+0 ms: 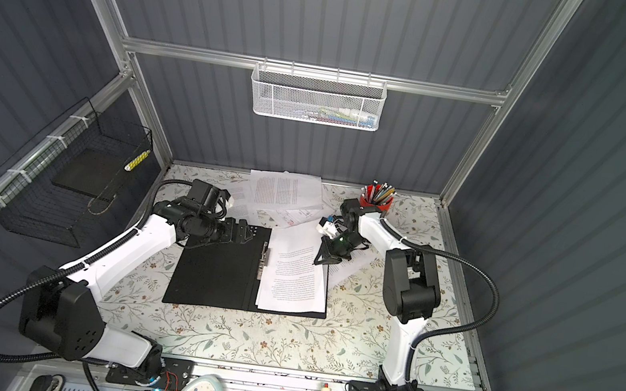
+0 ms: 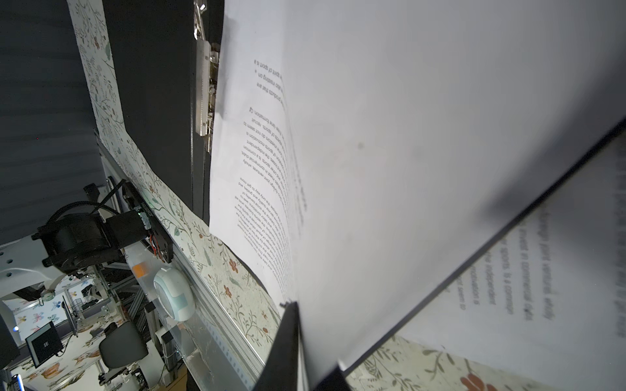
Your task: Put the files into the folder
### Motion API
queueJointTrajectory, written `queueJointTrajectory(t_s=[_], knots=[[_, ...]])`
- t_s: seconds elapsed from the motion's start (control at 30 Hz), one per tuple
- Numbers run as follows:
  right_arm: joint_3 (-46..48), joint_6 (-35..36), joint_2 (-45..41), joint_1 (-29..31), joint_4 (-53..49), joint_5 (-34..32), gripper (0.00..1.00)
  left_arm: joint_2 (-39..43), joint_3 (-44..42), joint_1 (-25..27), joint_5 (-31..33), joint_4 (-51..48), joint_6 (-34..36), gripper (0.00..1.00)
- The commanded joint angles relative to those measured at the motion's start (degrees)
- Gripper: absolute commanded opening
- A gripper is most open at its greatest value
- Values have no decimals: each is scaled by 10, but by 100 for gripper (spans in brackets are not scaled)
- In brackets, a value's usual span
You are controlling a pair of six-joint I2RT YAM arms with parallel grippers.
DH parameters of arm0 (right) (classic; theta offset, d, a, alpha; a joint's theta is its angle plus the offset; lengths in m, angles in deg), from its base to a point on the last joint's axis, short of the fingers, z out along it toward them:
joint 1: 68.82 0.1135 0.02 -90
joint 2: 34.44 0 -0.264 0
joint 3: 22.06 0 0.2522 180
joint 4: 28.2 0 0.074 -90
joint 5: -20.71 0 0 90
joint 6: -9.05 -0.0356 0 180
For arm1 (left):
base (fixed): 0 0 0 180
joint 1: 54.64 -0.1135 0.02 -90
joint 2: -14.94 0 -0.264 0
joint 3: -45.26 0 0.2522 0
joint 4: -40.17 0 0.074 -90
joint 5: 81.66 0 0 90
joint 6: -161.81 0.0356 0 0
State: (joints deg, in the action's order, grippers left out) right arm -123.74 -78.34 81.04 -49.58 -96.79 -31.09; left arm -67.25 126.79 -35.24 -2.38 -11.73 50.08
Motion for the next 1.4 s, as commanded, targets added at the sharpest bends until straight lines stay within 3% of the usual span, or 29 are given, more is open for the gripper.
queueJointTrajectory(t_s=[0.0,0.33,0.7,1.13,1.37], knots=[[-11,-8,9,2,-4,11,11,13,-4,-3,-13,-2,7,100],[-6,-26,12,7,14,20,16,11,-9,-3,-16,1,7,100],[34,-59,-27,7,57,7,48,9,14,-3,-23,-6,10,100],[96,-139,-122,-8,107,-203,83,5,42,2,-56,-5,6,100],[110,-155,-187,-36,152,-236,99,-31,104,67,-25,-10,-9,100]])
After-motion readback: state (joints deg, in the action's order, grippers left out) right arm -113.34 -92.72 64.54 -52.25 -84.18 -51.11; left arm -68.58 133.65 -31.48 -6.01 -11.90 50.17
